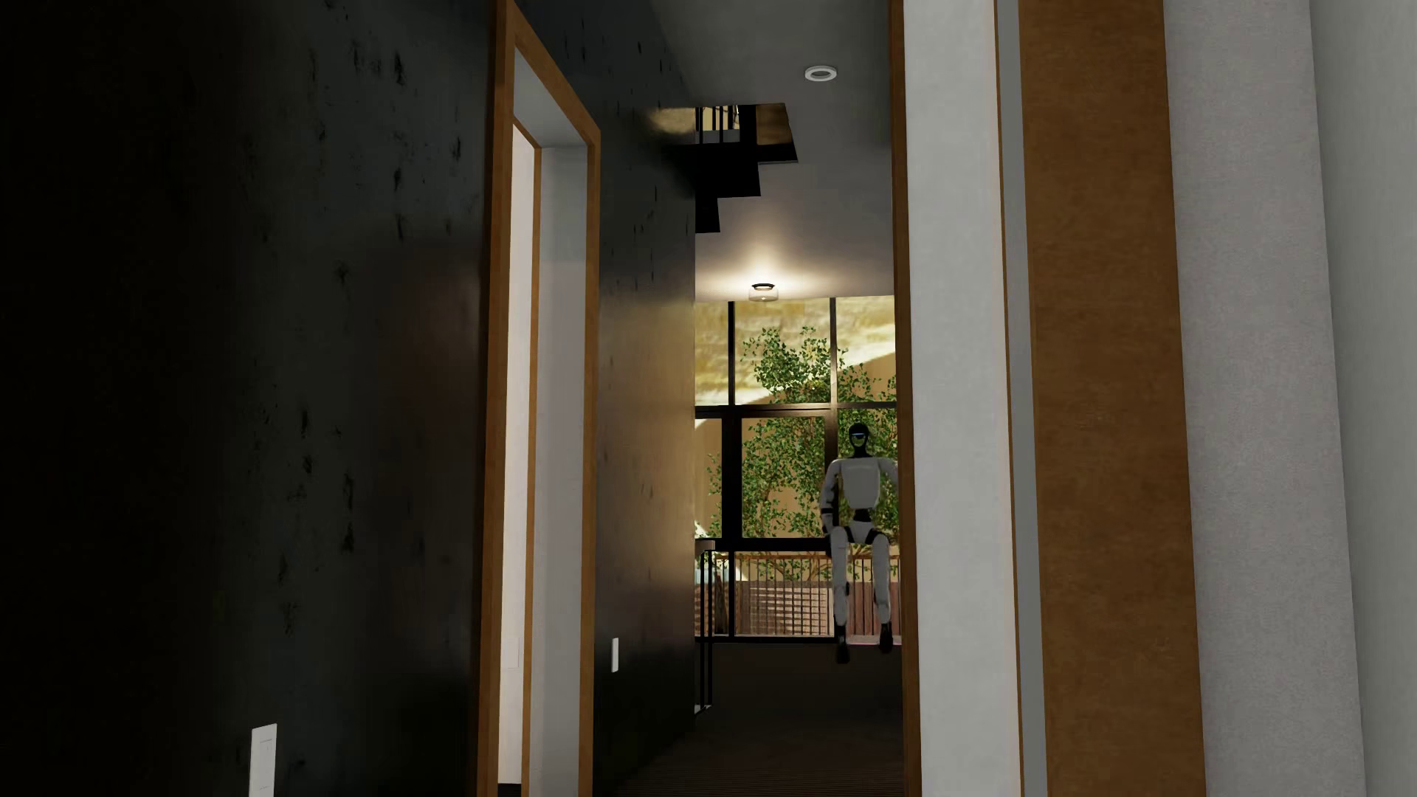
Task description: Go to the door
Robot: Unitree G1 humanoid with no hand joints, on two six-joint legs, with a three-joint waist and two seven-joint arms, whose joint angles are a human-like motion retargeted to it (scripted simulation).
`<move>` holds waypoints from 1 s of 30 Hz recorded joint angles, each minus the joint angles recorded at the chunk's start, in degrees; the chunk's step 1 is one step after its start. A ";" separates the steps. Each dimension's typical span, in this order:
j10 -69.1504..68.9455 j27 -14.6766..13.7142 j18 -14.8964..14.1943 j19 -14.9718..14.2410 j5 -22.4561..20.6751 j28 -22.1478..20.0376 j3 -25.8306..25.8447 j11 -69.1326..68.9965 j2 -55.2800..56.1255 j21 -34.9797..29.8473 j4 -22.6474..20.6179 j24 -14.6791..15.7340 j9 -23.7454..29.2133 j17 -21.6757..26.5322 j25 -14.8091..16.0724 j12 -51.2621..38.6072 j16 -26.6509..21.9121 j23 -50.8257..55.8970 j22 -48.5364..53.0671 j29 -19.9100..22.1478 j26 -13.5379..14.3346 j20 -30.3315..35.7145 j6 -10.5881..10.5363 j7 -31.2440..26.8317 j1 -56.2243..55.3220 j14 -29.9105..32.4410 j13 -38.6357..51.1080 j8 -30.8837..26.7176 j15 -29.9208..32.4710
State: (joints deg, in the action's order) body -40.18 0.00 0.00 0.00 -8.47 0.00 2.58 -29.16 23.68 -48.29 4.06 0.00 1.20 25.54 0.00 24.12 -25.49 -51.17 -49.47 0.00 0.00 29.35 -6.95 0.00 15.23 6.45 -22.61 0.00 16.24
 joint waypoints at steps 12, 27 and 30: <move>12.78 0.00 0.00 0.00 2.81 0.00 -13.80 4.97 -44.43 20.30 0.71 0.00 5.73 2.80 0.00 3.24 1.29 13.59 -8.84 0.00 0.00 17.41 4.39 0.00 -30.11 2.15 10.18 0.00 -30.85; 14.36 0.00 0.00 0.00 0.76 0.00 0.10 6.06 -4.13 -8.67 -5.69 0.00 4.25 -2.63 0.00 -4.51 -1.65 0.49 7.68 0.00 0.00 -13.46 2.99 0.00 2.13 -16.51 -3.49 0.00 -12.14; 11.29 0.00 0.00 0.00 0.55 0.00 0.94 2.30 0.69 -4.09 -3.71 0.00 2.12 -2.15 0.00 -1.83 0.21 1.04 -0.43 0.00 0.00 -4.24 2.09 0.00 5.38 -12.91 -0.38 0.00 -0.73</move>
State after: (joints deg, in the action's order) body -28.89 0.00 0.00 0.00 -7.91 0.00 3.52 -26.86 24.37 -52.38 0.35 0.00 3.32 23.39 0.00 22.29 -25.28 -50.12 -49.90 0.00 0.00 25.11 -4.86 0.00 20.61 -6.47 -23.00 0.00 15.51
